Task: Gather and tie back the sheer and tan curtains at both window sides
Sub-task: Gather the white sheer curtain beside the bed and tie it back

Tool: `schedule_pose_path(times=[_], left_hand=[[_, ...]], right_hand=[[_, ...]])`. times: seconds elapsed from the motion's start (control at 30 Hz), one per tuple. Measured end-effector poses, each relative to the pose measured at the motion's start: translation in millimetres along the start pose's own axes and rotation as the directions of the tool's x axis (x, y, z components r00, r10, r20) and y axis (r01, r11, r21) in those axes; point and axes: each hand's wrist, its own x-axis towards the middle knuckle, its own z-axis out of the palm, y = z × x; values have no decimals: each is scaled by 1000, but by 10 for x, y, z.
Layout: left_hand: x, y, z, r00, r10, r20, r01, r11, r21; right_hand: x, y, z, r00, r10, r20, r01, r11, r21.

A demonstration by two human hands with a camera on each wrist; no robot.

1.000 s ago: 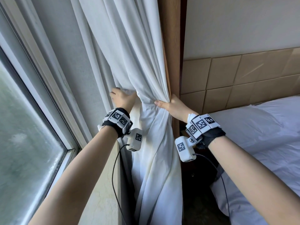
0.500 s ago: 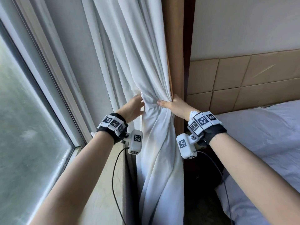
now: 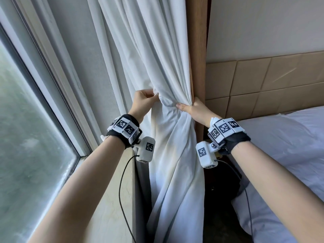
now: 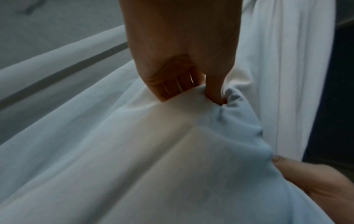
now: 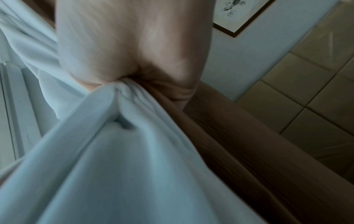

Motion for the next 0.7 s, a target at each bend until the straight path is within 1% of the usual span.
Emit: schedule_pose_path(times=[0.1,0.17,0.23,0.3,0.4,0.47,0.53,0.57,0.6,0.63,0.7], left_hand=[[-9,-72,-118,993,45,-109,-36,996,87],[-8,-164,-249,986,62,-154,-43,991,124],[-75,-160,-290,984,75,-160,-51,987,150],[-143,-140,-271,977,105,-185,-62,972,225],[-264,-145,-174,940,240,-241,-131,909,396],[-400,-156,-71,896,361,-258,-216,863,457],[-566,-127,75,832,504,-231,-344,796,498],[-616,-98,154,807,552,-208,-394,767,507],[-636,-66,226,800,573,-181,-423,751,506],[-626,-9,293,808,571,-148,-440,750,494],[-544,89,377,844,530,-78,-438,766,471]], right_hand=[[8,43,33,993,-64,-102,51,991,-122],[21,54,35,985,-56,-162,25,982,-189],[34,21,32,986,-35,-161,-3,974,-228],[30,-39,42,987,-23,-160,-20,965,-262],[4,-103,136,980,-25,-199,-49,932,-360],[-33,-127,208,968,-67,-241,-56,882,-469],[-71,-159,303,963,-120,-243,-43,818,-574],[-86,-184,366,960,-140,-241,-37,793,-608],[-107,-202,432,958,-159,-238,-30,771,-636],[-120,-222,494,955,-184,-233,-16,751,-660],[-132,-233,578,952,-226,-207,21,724,-690]])
